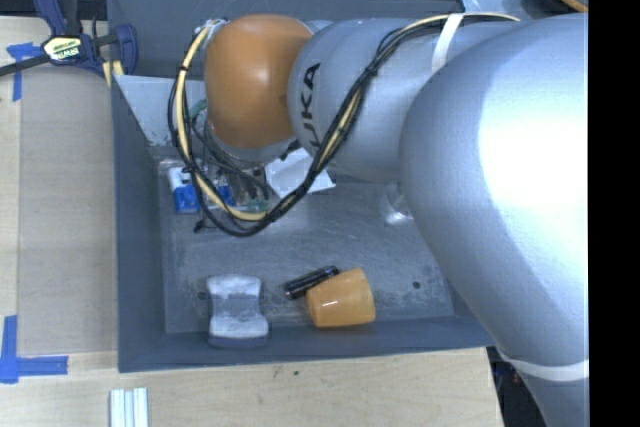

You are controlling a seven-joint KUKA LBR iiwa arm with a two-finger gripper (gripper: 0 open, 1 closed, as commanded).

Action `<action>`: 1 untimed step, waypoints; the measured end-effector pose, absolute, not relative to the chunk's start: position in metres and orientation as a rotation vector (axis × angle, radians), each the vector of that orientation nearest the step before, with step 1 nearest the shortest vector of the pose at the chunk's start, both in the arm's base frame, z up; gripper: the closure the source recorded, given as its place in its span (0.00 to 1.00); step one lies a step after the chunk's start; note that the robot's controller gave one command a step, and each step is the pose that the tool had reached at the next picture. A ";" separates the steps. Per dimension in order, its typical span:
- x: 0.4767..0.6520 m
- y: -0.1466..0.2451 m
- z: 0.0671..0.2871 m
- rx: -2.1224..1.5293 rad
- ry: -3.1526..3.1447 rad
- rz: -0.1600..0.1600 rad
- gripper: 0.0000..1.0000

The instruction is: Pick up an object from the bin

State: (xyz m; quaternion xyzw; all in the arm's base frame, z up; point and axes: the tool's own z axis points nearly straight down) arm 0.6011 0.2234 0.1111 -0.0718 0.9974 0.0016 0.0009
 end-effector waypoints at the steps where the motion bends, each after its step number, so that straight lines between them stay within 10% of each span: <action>1: 0.602 0.224 0.133 -0.225 3.128 0.007 1.00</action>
Offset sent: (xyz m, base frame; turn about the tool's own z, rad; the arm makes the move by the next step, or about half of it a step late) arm 0.0009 0.0003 0.0446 0.0002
